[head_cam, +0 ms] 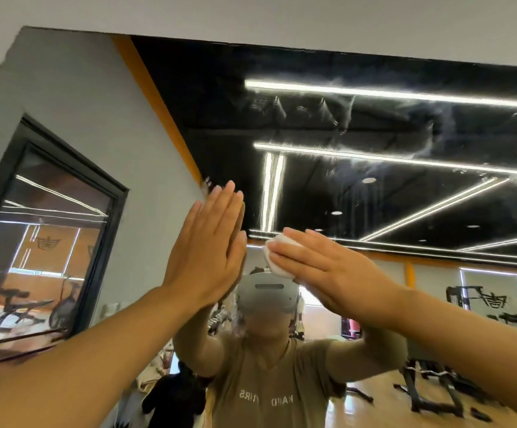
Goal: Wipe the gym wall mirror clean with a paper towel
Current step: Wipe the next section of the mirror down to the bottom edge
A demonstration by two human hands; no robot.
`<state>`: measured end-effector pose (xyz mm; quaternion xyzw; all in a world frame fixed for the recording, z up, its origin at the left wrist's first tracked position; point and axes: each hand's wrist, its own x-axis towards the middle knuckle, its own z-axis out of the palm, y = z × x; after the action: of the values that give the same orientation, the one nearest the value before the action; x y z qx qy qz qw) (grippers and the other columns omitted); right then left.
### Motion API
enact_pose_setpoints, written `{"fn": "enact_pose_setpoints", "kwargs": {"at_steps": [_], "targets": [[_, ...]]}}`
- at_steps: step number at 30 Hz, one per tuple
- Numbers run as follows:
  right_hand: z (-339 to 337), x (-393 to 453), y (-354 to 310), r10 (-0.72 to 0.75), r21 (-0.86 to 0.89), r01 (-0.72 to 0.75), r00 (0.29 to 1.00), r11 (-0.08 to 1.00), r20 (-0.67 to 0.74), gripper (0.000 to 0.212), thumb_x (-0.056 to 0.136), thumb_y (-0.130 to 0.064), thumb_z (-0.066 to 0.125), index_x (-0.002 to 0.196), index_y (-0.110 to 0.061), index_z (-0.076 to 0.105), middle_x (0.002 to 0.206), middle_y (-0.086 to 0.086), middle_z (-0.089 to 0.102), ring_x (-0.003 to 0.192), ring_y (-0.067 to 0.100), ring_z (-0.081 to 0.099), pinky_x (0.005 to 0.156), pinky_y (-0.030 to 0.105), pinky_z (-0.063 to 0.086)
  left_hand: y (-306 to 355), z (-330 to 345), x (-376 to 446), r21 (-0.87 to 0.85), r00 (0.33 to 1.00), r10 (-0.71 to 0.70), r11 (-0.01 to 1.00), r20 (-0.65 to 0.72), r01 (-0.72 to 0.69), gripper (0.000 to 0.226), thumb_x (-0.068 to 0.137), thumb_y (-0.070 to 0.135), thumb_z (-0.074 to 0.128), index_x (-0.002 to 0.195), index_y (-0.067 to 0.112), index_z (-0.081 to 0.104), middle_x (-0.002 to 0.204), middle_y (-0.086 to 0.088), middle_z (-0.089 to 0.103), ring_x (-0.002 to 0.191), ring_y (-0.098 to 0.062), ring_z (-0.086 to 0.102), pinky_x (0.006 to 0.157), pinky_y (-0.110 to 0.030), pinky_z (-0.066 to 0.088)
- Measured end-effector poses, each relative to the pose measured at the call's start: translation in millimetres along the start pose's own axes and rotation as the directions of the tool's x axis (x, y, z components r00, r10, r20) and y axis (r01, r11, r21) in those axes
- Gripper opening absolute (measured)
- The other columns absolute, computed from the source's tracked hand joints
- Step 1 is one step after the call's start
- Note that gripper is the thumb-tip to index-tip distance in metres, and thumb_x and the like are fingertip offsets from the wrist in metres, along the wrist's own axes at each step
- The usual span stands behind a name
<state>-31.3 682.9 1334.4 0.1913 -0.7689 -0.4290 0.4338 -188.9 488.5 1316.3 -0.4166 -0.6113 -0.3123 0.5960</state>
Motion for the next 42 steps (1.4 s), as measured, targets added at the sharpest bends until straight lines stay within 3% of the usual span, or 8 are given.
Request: {"fn": "enact_pose_setpoints", "kwargs": {"at_steps": [5, 12, 14, 18, 21, 26, 31, 42], "targets": [[-24, 33, 42, 0.309, 0.045, -0.306, 0.942, 0.951, -0.127, 0.053, 0.1, -0.02, 0.044, 0.151, -0.011, 0.039, 0.157, 0.008, 0.037, 0.149, 0.027, 0.022, 0.123, 0.03, 0.003, 10, 20, -13, 0.082, 1.0, 0.009, 0.997, 0.025, -0.011, 0.062, 0.102, 0.043, 0.021, 0.158, 0.018, 0.012, 0.167, -0.001, 0.011, 0.155, -0.018, 0.007, 0.124, -0.03, -0.004], [-50, 97, 128, 0.804, 0.099, -0.804, 0.561, 0.586, -0.196, 0.059, 0.102, -0.009, 0.044, 0.156, -0.007, 0.022, 0.164, 0.011, 0.018, 0.152, 0.034, 0.006, 0.123, 0.039, 0.003, 5, 31, -13, 0.113, 1.0, 0.031, 0.993, -0.004, -0.03, 0.063, 0.105, 0.047, 0.013, 0.159, 0.015, 0.02, 0.166, -0.005, 0.018, 0.154, -0.023, 0.015, 0.125, -0.038, 0.005], [-41, 95, 115, 0.78, 0.094, -0.783, 0.587, 0.615, -0.217, 0.057, 0.104, -0.014, 0.041, 0.157, -0.007, 0.02, 0.164, 0.012, 0.017, 0.153, 0.035, 0.006, 0.125, 0.042, 0.004, 5, 33, -13, 0.113, 0.999, 0.031, 0.993, -0.015, -0.029, 0.064, 0.105, 0.049, 0.007, 0.159, 0.015, 0.02, 0.166, -0.005, 0.018, 0.154, -0.024, 0.016, 0.126, -0.041, 0.01], [-19, 47, 45, 0.648, 0.191, -0.62, 0.742, 0.761, -0.172, 0.056, 0.105, -0.03, 0.028, 0.155, -0.006, 0.029, 0.162, 0.013, 0.025, 0.153, 0.031, 0.013, 0.125, 0.046, 0.012, 3, 33, -11, 0.106, 0.998, 0.051, 0.993, -0.027, -0.048, 0.062, 0.106, 0.048, 0.011, 0.158, 0.014, 0.02, 0.165, -0.006, 0.021, 0.153, -0.026, 0.018, 0.126, -0.039, 0.007], [-4, -14, -21, 0.484, 0.091, -0.475, 0.862, 0.875, -0.149, 0.054, 0.104, -0.026, 0.033, 0.156, -0.011, 0.025, 0.163, 0.008, 0.021, 0.153, 0.028, 0.01, 0.125, 0.047, 0.014, 3, 33, -10, 0.107, 0.998, 0.057, 0.993, -0.035, -0.053, 0.062, 0.105, 0.047, 0.016, 0.157, 0.013, 0.021, 0.164, -0.008, 0.023, 0.152, -0.027, 0.02, 0.124, -0.037, 0.003], [-2, -58, -52, 0.434, 0.038, -0.433, 0.898, 0.901, -0.071, 0.055, 0.108, -0.035, 0.026, 0.159, -0.017, 0.013, 0.165, 0.003, 0.015, 0.154, 0.025, 0.005, 0.126, 0.035, 0.001, 5, 30, -12, 0.084, 0.998, 0.052, 0.995, -0.02, -0.05, 0.064, 0.106, 0.05, 0.005, 0.156, 0.014, 0.019, 0.164, -0.008, 0.024, 0.152, -0.028, 0.02, 0.123, -0.047, 0.018], [-5, -43, -20, 0.529, 0.073, -0.524, 0.845, 0.849, -0.082, 0.059, 0.103, -0.035, 0.032, 0.157, -0.017, 0.018, 0.165, 0.002, 0.014, 0.154, 0.017, -0.003, 0.123, 0.041, 0.006, 5, 28, -12, 0.086, 0.999, 0.052, 0.995, -0.001, -0.051, 0.067, 0.105, 0.05, 0.005, 0.158, 0.012, 0.023, 0.165, -0.007, 0.02, 0.153, -0.025, 0.016, 0.126, -0.04, 0.007], [-60, 29, 156, 0.844, 0.12, -0.839, 0.511, 0.531, -0.166, 0.054, 0.107, -0.023, 0.032, 0.157, -0.006, 0.018, 0.163, 0.013, 0.019, 0.152, 0.033, 0.01, 0.125, 0.04, 0.005, 4, 28, -13, 0.149, 0.997, 0.071, 0.987, -0.03, -0.066, 0.062, 0.104, 0.041, 0.022, 0.159, 0.011, 0.02, 0.166, -0.005, 0.016, 0.154, -0.022, 0.011, 0.125, -0.032, -0.003]]}}
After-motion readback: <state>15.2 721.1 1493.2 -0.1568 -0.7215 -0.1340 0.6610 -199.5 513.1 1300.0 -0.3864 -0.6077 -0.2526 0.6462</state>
